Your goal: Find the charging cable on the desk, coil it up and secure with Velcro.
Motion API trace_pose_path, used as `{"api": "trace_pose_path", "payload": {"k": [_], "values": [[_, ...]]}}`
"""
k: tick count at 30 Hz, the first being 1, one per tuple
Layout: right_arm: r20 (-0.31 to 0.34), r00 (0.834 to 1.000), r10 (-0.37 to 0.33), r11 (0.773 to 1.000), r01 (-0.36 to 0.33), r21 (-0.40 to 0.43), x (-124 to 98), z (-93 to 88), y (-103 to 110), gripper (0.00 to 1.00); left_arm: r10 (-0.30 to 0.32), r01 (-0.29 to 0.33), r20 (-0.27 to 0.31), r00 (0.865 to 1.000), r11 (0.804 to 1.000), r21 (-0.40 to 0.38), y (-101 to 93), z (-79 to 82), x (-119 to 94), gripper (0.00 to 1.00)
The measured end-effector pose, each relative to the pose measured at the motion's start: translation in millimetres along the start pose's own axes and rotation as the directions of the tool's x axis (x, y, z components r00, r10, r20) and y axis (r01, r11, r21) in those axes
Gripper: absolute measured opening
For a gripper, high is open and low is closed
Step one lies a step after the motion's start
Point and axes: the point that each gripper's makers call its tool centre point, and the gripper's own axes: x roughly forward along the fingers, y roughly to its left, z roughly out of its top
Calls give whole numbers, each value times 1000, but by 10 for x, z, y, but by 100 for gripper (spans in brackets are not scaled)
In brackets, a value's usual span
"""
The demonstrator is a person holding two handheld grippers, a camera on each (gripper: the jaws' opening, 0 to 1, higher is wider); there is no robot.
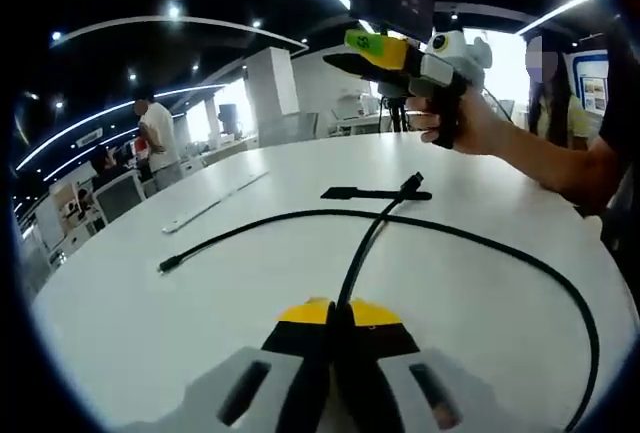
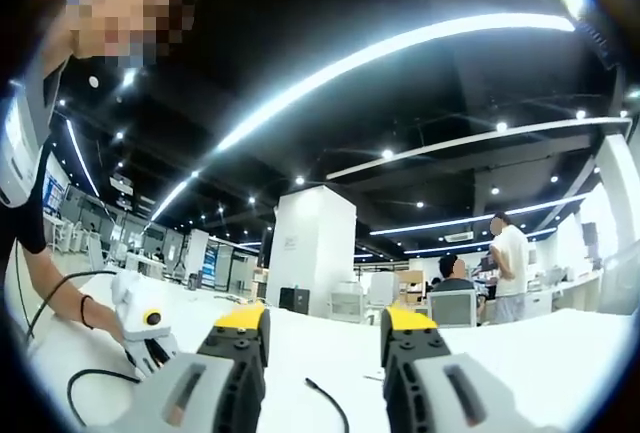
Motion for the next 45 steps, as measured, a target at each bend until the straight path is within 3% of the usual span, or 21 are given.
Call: {"api": "trace_pose_path", "payload": {"k": [9, 15, 22, 27, 33, 35, 39, 45], "values": [[-213, 976, 54, 998, -57, -9, 101, -475, 35, 42, 8, -8, 3, 1000, 1000, 3, 1, -9, -25, 5], [-286, 957, 57, 998, -65, -19, 148, -700, -18, 40, 9, -9, 1, 1000, 1000, 10, -6, -1, -25, 5], [-391, 914, 106, 992, -123, -17, 258, -994, 18, 38, 9, -9, 3, 1000, 1000, 2, -2, 6, -21, 5], [-470, 872, 140, 986, -164, -9, 326, -1253, 3, 34, 13, -13, 0, 1000, 1000, 7, 0, 6, -34, 5], [-541, 824, 166, 980, -201, -7, 377, -1450, -26, 30, 15, -15, -5, 1000, 1000, -1, 21, -5, -66, 5], [-545, 821, 170, 978, -207, -7, 401, -1473, -35, 29, 17, -17, -6, 1000, 1000, -1, 26, -8, -73, 5], [-597, 784, 170, 975, -223, -16, 404, -1604, -86, 26, 19, -19, -7, 1000, 1000, 1, 38, -14, -86, 5], [-627, 758, 178, 972, -235, -8, 401, -1718, -106, 23, 26, -26, -13, 1000, 1000, 2, 64, -38, -119, 5]]}}
